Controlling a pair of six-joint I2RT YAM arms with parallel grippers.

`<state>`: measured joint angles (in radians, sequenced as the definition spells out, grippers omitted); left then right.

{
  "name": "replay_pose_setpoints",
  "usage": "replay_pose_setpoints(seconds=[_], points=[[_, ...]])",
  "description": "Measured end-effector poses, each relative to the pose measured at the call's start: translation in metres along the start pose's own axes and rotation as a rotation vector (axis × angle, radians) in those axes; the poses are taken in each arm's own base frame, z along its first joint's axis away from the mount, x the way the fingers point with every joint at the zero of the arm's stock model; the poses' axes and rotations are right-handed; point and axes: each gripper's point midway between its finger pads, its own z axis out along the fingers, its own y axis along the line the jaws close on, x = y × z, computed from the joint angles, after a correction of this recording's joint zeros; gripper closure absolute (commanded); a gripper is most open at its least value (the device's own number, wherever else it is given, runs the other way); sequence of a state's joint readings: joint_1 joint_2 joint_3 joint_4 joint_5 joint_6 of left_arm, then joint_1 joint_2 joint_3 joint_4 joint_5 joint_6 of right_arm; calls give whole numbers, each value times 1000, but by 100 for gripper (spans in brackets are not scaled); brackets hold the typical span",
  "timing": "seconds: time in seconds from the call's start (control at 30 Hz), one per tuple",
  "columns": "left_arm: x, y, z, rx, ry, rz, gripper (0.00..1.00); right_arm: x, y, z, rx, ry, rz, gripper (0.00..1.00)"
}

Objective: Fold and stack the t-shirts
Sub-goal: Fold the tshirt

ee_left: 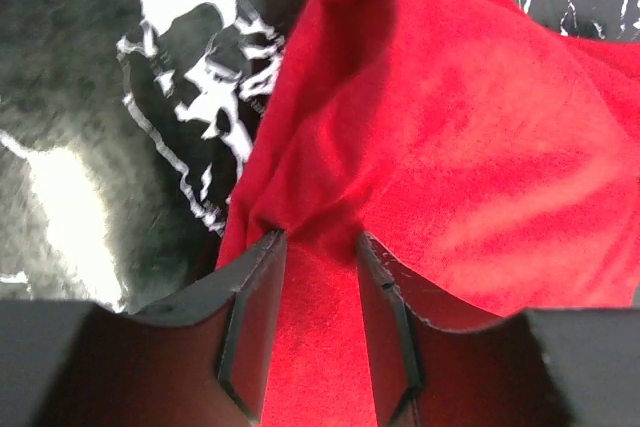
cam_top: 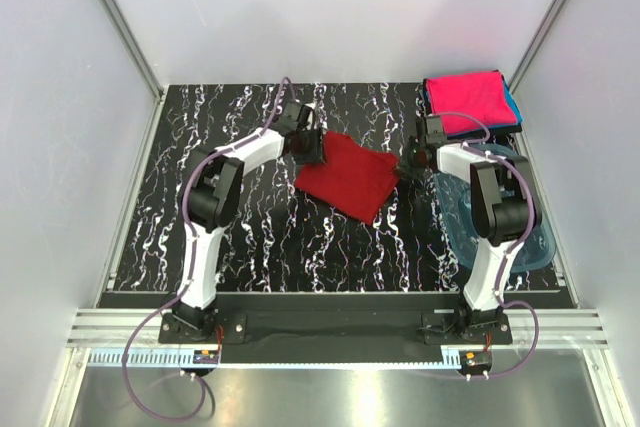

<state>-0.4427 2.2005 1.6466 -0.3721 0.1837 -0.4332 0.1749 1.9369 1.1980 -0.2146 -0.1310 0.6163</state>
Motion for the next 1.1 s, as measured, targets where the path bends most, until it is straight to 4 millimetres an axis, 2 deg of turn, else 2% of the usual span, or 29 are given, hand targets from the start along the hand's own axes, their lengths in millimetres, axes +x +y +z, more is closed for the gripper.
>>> replay_pose_setpoints(seconds=[0.07, 0.2, 0.3, 0.37, 0.47, 0.57, 0.67, 0.73, 0.83, 0.93, 1.1], points=[[5, 5, -4, 7, -11, -42, 63, -1, 3, 5, -32, 3, -15, 100], [26, 16, -20, 17, -19, -134, 70, -4, 16, 14, -125, 3, -63, 100], [49, 21, -36, 29, -24, -187, 69, -4, 31, 20, -229, 24, -114, 100], [67, 25, -52, 23, -12, -212, 65, -2, 39, 23, -289, 41, -150, 97], [76, 27, -70, -7, 1, -215, 60, -2, 48, 25, -339, 58, -188, 93], [59, 25, -78, -12, -25, -185, 60, -11, 56, 28, -379, 59, -207, 91], [26, 11, -79, 23, -72, -131, 60, -15, 62, 27, -408, 59, -222, 89], [-3, 0, -77, 59, -119, -91, 60, -17, 65, 25, -425, 61, -234, 88], [-26, -7, -65, 88, -152, -56, 61, -21, 69, 26, -438, 59, -249, 87], [-29, 1, -44, 78, -134, -47, 61, -22, 70, 25, -436, 64, -254, 83], [-16, 37, -4, 42, -58, -90, 61, -21, 68, 31, -424, 79, -246, 76]])
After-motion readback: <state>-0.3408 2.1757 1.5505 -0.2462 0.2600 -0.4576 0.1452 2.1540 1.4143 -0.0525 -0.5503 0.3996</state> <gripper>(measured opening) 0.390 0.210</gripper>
